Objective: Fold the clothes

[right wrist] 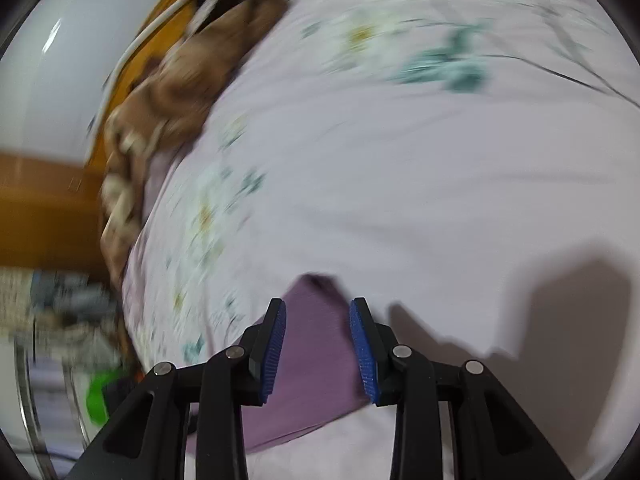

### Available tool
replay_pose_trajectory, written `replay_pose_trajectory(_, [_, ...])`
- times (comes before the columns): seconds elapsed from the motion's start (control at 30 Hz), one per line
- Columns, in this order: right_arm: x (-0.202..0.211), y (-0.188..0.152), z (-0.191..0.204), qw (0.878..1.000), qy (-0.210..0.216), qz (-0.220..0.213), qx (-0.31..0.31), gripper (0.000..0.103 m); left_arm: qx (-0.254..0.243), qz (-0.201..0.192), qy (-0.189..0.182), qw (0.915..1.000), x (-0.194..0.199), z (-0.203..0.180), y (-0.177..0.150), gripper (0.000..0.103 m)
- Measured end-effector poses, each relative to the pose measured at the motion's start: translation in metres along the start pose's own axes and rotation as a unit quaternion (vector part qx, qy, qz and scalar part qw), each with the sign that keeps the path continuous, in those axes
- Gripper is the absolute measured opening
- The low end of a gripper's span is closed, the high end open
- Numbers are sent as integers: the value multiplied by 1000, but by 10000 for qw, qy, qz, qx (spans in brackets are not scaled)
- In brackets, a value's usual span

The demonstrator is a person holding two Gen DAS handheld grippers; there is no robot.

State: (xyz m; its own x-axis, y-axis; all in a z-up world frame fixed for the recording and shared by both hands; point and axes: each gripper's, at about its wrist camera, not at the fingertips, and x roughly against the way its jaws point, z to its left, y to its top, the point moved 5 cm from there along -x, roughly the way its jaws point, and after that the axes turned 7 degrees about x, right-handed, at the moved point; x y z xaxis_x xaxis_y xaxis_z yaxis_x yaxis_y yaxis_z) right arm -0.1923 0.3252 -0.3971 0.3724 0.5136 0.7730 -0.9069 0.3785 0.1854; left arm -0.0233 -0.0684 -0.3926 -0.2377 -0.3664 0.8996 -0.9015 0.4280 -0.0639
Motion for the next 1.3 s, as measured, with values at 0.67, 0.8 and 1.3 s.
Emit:
replay_pose_trajectory(0.67, [-50,-36,45,9927,-106,891,808,11,-293,247,-121,9992,-16,-20,-23,9])
replay_pose_trajectory(0.8, [-69,-72,45,9825,-569,1452,1017,11,-381,276,-92,9988,-15,-22,-30,9])
replay_pose_trajectory(1.3, [-106,-124,129,9671,-732,1748,1698,18,-253,-13,156,9996,38,56,-69,10])
